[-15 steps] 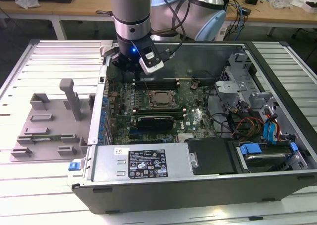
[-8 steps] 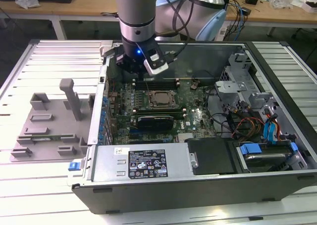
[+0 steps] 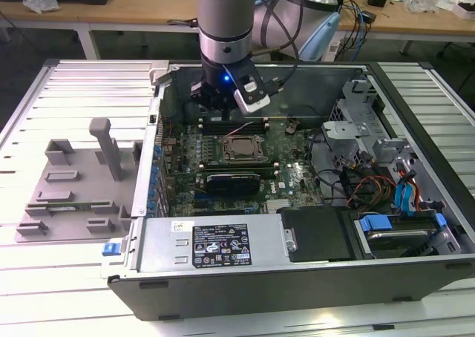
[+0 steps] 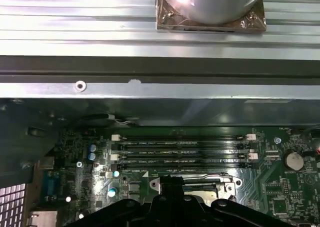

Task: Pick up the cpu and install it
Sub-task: 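Install the first cpu locking lever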

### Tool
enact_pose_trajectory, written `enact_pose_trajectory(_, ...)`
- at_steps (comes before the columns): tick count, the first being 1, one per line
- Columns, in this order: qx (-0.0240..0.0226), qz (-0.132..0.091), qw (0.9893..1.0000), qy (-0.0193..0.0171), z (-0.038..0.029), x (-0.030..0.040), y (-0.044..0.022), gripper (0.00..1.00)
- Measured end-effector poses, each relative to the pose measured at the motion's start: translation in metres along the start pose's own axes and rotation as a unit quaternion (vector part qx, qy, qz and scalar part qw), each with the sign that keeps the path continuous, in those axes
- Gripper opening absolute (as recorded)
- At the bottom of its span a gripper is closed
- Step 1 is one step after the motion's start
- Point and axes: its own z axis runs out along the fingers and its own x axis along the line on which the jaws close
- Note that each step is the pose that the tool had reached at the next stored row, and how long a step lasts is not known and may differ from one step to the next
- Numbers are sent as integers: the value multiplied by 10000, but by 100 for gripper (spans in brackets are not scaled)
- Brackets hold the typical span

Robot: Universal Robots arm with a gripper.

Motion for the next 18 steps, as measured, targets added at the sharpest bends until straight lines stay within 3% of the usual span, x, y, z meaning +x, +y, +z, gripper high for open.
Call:
enact_pose_trajectory(1,4,-2,10000,-90,12,1,-3,11)
enact_pose_trajectory(2,6,14,9999,-146,25,2,-6,11)
enact_pose_trajectory(5,20,228,9995,-222,89,5,-21,11)
enact_pose_trajectory(9,38,487,9984,-284,162,-8,-38,11)
enact_pose_trajectory(13,48,618,9976,-314,221,-63,-40,11)
enact_pose_trajectory(18,54,699,9970,-333,288,-114,15,11)
